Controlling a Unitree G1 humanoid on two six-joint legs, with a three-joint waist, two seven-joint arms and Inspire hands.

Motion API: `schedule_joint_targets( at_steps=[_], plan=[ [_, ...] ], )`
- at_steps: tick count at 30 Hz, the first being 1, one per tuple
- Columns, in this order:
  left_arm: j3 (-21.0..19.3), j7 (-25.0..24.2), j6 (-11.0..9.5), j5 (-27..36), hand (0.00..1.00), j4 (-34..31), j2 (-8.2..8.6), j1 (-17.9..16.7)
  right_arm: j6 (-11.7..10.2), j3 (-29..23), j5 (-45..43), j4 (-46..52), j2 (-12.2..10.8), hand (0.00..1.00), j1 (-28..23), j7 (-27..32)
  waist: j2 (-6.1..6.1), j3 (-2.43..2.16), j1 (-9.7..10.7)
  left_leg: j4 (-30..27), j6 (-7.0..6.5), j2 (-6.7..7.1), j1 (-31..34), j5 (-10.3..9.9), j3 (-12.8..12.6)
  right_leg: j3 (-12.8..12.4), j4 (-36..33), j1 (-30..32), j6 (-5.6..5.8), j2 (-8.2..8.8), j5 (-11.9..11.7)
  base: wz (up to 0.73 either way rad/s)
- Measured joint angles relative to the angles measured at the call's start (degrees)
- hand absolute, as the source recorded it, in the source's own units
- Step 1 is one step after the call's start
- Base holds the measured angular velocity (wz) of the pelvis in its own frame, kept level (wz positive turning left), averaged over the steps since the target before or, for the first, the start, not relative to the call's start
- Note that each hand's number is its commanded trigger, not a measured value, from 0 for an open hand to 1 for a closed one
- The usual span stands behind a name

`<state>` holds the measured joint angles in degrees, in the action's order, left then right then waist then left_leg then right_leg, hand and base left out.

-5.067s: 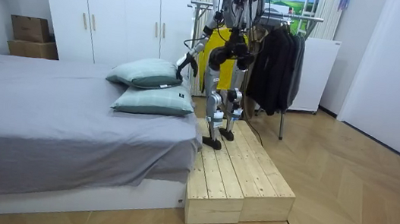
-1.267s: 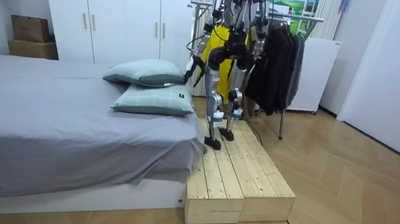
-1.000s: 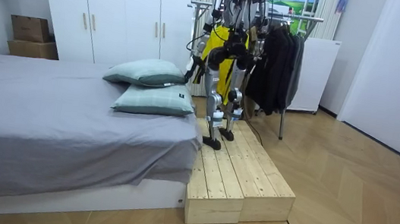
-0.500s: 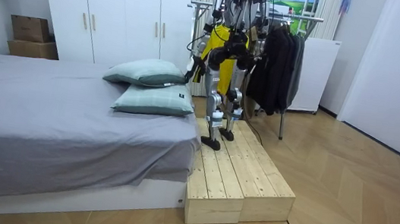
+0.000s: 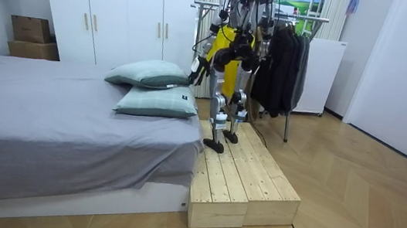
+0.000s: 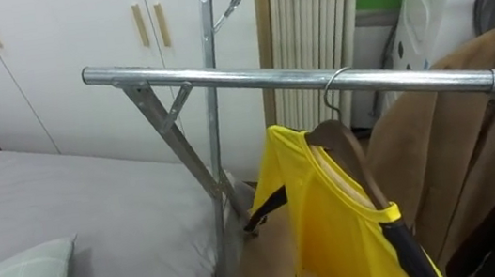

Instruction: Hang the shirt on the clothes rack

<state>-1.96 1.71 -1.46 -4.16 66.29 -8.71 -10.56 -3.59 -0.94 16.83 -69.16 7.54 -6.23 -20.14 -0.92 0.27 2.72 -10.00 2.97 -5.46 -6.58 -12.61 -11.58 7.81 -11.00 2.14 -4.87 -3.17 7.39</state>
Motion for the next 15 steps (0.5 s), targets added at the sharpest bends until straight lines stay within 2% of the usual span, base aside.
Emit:
schedule_joint_targets(
  at_steps=[4, 7, 8, 9, 10, 11, 12, 13, 14, 15],
  plan=[
    [0.16, -0.01, -0.40, 0.05, 0.00, 0.10, 0.40, -0.31, -0.04, 2.12, -1.53, -0.07, 1.19, 0.00, 0.94, -0.04, -0.23, 0.05, -0.27, -1.39, 0.07, -0.04, 1.41, 0.05, 1.10, 2.64, 0.03, -0.16, -0.14, 0.62, 0.15, 0.34],
    [0.08, -0.03, -0.43, -0.04, 0.00, -0.55, 0.78, -0.01, -0.05, 2.33, -1.85, 0.09, 1.52, 0.00, 0.95, 0.03, -0.85, 0.02, -0.04, -3.68, 0.10, -0.21, 4.09, 0.08, 0.41, 6.80, 0.24, -0.61, -0.16, 1.68, 0.72, 0.74],
    [0.09, -0.10, -0.38, -0.11, 0.00, -1.03, 0.76, -0.10, -0.04, 2.00, -2.72, -0.01, 1.61, 0.00, 1.08, 0.04, -1.08, -0.02, -0.03, -4.68, 0.13, -0.59, 4.98, 0.10, -1.05, 9.00, 0.24, -0.82, -0.24, 2.14, 0.99, 0.75],
    [0.05, -0.18, -0.37, -0.11, 0.00, -1.04, 0.70, -0.15, 0.02, 1.90, -3.28, -0.09, 1.69, 0.00, 1.28, 0.06, -1.25, 0.06, -0.12, -5.04, 0.22, -0.84, 5.24, 0.15, -2.01, 9.98, 0.29, -1.22, -0.23, 2.29, 1.07, 0.94],
    [-0.11, -0.28, -0.27, 0.00, 0.00, -1.00, 0.50, -0.42, 0.28, 1.88, -4.15, -0.19, 1.80, 0.00, 1.53, 0.06, -0.99, 0.25, -0.23, -5.73, 0.22, -1.12, 5.99, 0.60, -4.40, 12.23, 0.28, -2.00, -0.23, 2.85, 1.65, 1.05],
    [-0.14, -0.52, 0.01, 0.03, 0.00, -1.17, 0.23, -0.47, 0.83, 1.77, -5.15, -0.21, 1.81, 0.00, 1.53, 0.05, -0.95, 0.15, -0.19, -5.84, 0.14, -1.21, 6.43, 1.42, -6.45, 15.28, 0.36, -2.56, -0.38, 3.70, 2.30, 1.47],
    [-0.10, -0.73, 0.42, -0.07, 0.00, -1.68, -0.27, 0.12, 1.33, 1.77, -6.19, -0.19, 1.92, 0.00, 1.86, 0.01, -0.18, -0.04, -0.03, -7.14, -0.13, -1.97, 7.00, 1.82, -10.47, 19.00, 0.25, -2.96, -0.35, 4.77, 3.17, 1.42],
    [-0.08, -0.86, 0.71, -0.25, 0.00, -1.80, -0.70, 0.34, 1.64, 1.67, -6.55, -0.16, 1.91, 0.00, 1.91, 0.04, -0.16, 0.01, 0.01, -9.33, -0.73, -2.61, 7.36, 1.39, -12.02, 20.73, 0.12, -3.35, -0.57, 5.11, 3.65, 1.52],
    [-0.12, -1.51, 1.13, -0.44, 0.00, -1.87, -1.48, 0.33, 2.14, 1.25, -7.45, -0.16, 1.87, 0.00, 1.96, 0.22, -0.21, 0.05, -0.03, -13.06, -1.75, -3.76, 7.63, 0.22, -15.11, 24.13, -0.02, -4.38, -0.57, 5.47, 4.40, 1.58],
    [-0.13, -2.20, 1.53, -0.47, 0.00, -1.87, -1.94, 0.29, 2.70, 1.20, -7.91, -0.12, 1.86, 0.00, 2.01, 0.62, -0.14, 0.09, -0.08, -15.39, -2.02, -4.59, 7.56, -0.74, -17.56, 27.88, -0.44, -5.37, -0.32, 5.88, 5.17, 1.56]
  ],
)
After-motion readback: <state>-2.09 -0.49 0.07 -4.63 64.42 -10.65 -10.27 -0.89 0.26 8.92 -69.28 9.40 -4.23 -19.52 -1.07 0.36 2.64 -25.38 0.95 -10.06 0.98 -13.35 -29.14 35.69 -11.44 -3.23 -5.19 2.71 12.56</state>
